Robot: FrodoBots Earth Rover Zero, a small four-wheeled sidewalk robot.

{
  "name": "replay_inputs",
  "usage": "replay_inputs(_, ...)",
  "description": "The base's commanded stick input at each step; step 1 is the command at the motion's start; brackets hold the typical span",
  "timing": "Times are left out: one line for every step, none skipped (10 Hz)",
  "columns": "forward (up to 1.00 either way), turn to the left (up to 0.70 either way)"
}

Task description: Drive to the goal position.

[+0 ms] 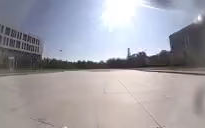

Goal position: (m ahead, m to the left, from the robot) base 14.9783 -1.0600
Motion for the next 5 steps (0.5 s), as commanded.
replay_inputs(0.7, 0.0)
replay_inputs(0.7, 0.0)
replay_inputs(0.7, 0.0)
replay_inputs(0.7, 0.0)
replay_inputs(0.7, 0.0)
